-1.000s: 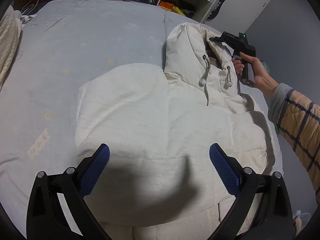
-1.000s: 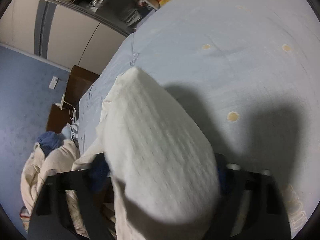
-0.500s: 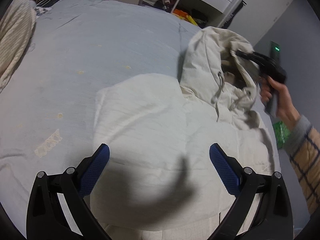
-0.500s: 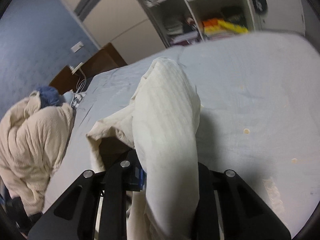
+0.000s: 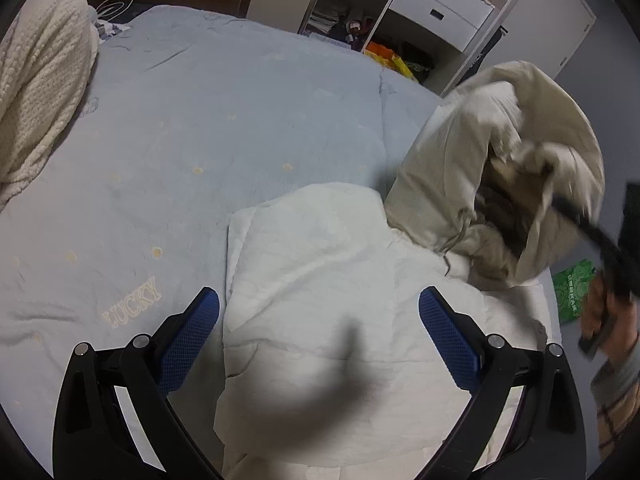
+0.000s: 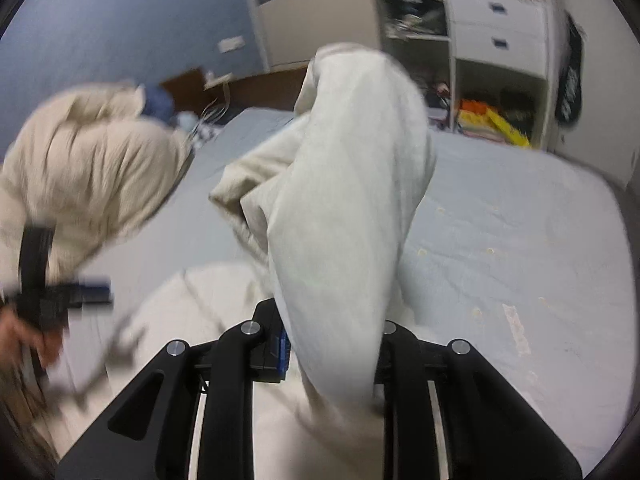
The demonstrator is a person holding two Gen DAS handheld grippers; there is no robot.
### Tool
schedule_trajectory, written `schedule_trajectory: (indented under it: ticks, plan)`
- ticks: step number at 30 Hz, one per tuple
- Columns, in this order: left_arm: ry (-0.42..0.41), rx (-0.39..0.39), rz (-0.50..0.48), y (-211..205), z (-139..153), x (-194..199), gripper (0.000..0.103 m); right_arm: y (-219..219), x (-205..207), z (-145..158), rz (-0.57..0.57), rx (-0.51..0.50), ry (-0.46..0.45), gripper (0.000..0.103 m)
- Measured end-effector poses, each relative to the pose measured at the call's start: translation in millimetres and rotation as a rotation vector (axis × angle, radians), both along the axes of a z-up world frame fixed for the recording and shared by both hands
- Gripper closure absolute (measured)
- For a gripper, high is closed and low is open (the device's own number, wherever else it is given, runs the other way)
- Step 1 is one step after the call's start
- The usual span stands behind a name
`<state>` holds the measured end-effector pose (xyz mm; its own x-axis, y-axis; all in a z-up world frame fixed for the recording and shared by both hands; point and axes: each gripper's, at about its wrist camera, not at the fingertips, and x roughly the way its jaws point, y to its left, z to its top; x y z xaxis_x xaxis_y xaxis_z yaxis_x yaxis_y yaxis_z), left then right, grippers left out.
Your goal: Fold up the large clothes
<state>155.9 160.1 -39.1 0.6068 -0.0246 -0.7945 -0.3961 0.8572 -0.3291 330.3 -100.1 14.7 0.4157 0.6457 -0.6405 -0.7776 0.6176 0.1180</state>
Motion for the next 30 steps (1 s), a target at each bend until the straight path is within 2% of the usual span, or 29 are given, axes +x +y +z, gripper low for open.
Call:
schedule_trajectory:
  ticks: [5,8,13,16,19,23,25,30]
  plan:
    - [-0.049,0.009,-0.008,-2.5,15.2,-2.6,0.007,-8.9,-76.7,-14.9,0.083,-0.124,-0.113,0.084]
    - [-0.070,0.008,-0.013,-4.8,20.2,-3.6,0.007,-17.6,-107.3,-26.1,0.105,-0.178,-0.160,0.084]
    - [-0.115,-0.006,-0.023,-8.5,29.2,-6.5,0.007,-35.6,-135.7,-41.4,0.098,-0.229,-0.209,0.084]
    - [-0.158,-0.046,-0.047,-14.6,33.2,-9.7,0.007,-41.2,-148.5,-50.1,0.103,-0.271,-0.227,0.084]
    - [-0.218,-0.157,-0.102,-19.5,36.5,-8.7,0.007,-39.9,-166.1,-59.8,0.128,-0.337,-0.288,0.084]
    - [-0.319,-0.482,-0.217,-26.7,33.2,-2.7,0.007,-35.8,-188.8,-76.5,0.165,-0.459,-0.432,0.084]
    - [-0.344,-0.559,-0.254,-32.4,32.8,0.2,0.007,-34.0,-197.5,-82.8,0.173,-0.493,-0.479,0.084]
    - [-0.377,-0.660,-0.317,-49.8,30.7,9.6,0.007,-28.5,-216.6,-95.5,0.172,-0.555,-0.553,0.082]
